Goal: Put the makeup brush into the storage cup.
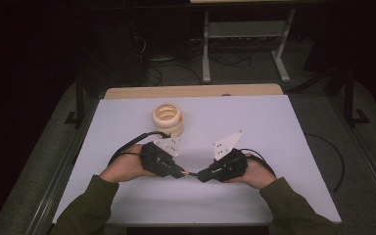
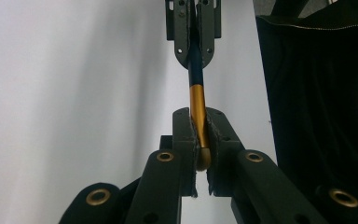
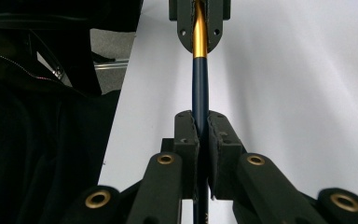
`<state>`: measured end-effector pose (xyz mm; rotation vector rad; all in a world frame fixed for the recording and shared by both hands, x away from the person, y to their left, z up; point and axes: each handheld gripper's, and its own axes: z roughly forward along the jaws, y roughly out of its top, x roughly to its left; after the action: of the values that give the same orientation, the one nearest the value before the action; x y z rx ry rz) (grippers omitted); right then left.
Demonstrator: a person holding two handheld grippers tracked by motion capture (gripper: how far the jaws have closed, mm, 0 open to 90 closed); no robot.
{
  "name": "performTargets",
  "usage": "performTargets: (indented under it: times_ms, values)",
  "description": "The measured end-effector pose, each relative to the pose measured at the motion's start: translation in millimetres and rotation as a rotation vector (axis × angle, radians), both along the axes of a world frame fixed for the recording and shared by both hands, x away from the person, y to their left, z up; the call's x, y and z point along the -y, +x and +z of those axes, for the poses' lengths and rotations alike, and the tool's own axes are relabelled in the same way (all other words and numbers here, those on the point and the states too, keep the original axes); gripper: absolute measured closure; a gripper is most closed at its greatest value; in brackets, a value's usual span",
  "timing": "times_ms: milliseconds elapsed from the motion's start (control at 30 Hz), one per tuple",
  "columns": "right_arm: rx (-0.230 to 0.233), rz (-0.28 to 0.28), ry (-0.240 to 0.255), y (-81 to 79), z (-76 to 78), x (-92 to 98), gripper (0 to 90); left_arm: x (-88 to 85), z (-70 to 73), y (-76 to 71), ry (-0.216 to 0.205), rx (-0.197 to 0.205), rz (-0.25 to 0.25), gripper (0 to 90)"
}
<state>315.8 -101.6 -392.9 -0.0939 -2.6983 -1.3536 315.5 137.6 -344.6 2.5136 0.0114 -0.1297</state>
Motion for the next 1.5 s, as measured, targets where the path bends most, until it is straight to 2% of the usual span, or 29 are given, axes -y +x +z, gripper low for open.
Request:
performTargets:
  times_ms: [133,267,333,533,567,600,667,900,1333,1500]
  values:
    - [0.005,-0.001,0.004,0.8,0.1,0.9,83.1,-1.4,0.4,-0.4,-0.024,0.008,0.013,76.8]
    - [-0.002,-0.013,0.024,0.8,1.9,3.4,83.1,-6.3,1.6,0.1,-0.091,0.009,0.048,63.4]
    - [-0.013,-0.026,0.034,0.1,3.5,5.6,83.1,-9.7,2.1,0.9,-0.131,0.015,0.064,60.5]
    - [-0.019,-0.040,0.081,0.2,5.1,11.7,83.1,-16.8,2.2,0.2,-0.207,0.020,0.094,57.5]
    - [-0.010,-0.038,0.086,0.8,5.0,12.8,83.1,-17.8,2.3,-0.3,-0.224,0.017,0.102,57.5]
    - [-0.023,-0.044,0.094,-0.3,5.4,13.7,83.1,-19.3,2.6,0.2,-0.233,0.015,0.097,57.6]
    - [-0.021,-0.044,0.110,-0.2,5.3,15.0,83.1,-20.4,2.7,0.0,-0.245,0.015,0.099,58.2]
    - [-0.017,-0.043,0.129,-0.7,4.6,14.1,83.1,-22.2,3.7,0.0,-0.285,0.006,0.098,67.1]
    - [-0.013,-0.037,0.139,-1.0,2.9,10.4,83.1,-22.0,3.7,0.8,-0.282,-0.022,0.075,81.9]
    - [-0.008,-0.027,0.144,-0.9,2.3,9.0,83.1,-22.3,3.7,0.7,-0.286,-0.038,0.068,83.4]
